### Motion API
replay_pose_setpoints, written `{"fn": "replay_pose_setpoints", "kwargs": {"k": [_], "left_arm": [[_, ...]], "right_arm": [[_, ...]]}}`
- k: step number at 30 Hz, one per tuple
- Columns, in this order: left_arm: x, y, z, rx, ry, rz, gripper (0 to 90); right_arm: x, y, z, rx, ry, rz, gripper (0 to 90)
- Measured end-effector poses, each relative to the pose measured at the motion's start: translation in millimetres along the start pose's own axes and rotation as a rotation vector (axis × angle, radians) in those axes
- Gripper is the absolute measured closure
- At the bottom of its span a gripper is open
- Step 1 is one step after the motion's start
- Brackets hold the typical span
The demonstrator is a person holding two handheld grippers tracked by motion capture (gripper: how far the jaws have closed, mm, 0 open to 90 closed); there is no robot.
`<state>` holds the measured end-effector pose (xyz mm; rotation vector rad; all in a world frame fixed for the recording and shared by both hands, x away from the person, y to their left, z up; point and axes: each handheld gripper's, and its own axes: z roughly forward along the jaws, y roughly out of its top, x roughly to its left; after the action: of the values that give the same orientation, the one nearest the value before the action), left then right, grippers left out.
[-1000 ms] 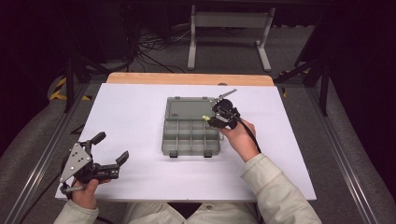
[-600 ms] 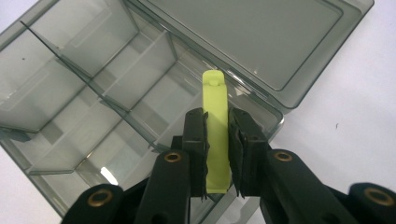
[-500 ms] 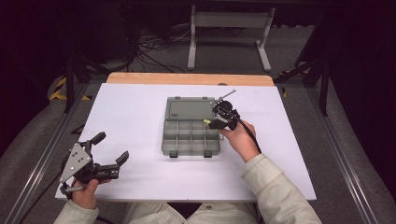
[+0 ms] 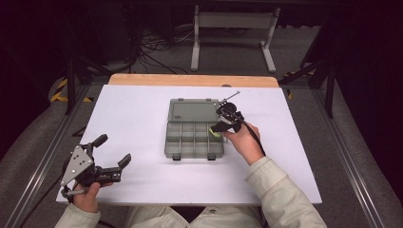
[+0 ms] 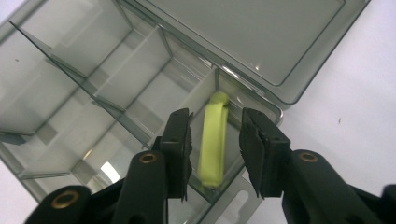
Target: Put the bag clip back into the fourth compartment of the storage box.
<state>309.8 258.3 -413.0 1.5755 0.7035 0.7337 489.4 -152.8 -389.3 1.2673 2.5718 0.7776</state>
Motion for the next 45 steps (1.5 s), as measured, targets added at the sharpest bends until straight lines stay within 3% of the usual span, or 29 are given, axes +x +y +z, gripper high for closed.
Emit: {"fn": "replay_pose_setpoints", "kwargs": {"k": [10,14,23,31,34,38,41,43,45], "left_arm": [[0.0,0.0,0.5,0.002,0.000,-0.001,1.4],[-0.3,-0.2,0.7,0.002,-0.001,-0.001,1.4],[0.0,0.1,0.4,0.001,-0.001,-0.001,1.4],[-0.6,0.1,0.4,0.002,0.001,-0.002,1.5],[-0.8,0.0,0.9,0.004,0.000,-0.002,1.4],[-1.2,0.0,1.1,0.004,0.001,-0.001,1.4],[-1.4,0.0,1.2,0.001,0.001,-0.001,1.4],[-1.3,0.1,0.8,0.002,0.001,0.000,1.4],[-1.4,0.0,0.8,0.000,0.002,0.000,1.4]], "right_arm": [[2.1,1.2,-14.2,-0.087,0.002,-0.051,34.9],[5.5,0.1,-25.4,-0.139,-0.006,-0.104,28.2],[14.9,-9.2,-56.2,-0.249,-0.014,-0.164,16.9],[17.9,-37.8,-90.6,-0.413,0.022,-0.190,4.5],[17.6,-54.0,-101.8,-0.496,0.018,-0.215,1.6],[17.6,-72.7,-111.4,-0.561,0.011,-0.227,1.1],[18.3,-81.5,-114.4,-0.579,0.005,-0.235,1.0],[16.6,-95.6,-117.1,-0.624,0.011,-0.234,1.0],[15.6,-100.2,-117.6,-0.632,0.012,-0.232,0.9]]}}
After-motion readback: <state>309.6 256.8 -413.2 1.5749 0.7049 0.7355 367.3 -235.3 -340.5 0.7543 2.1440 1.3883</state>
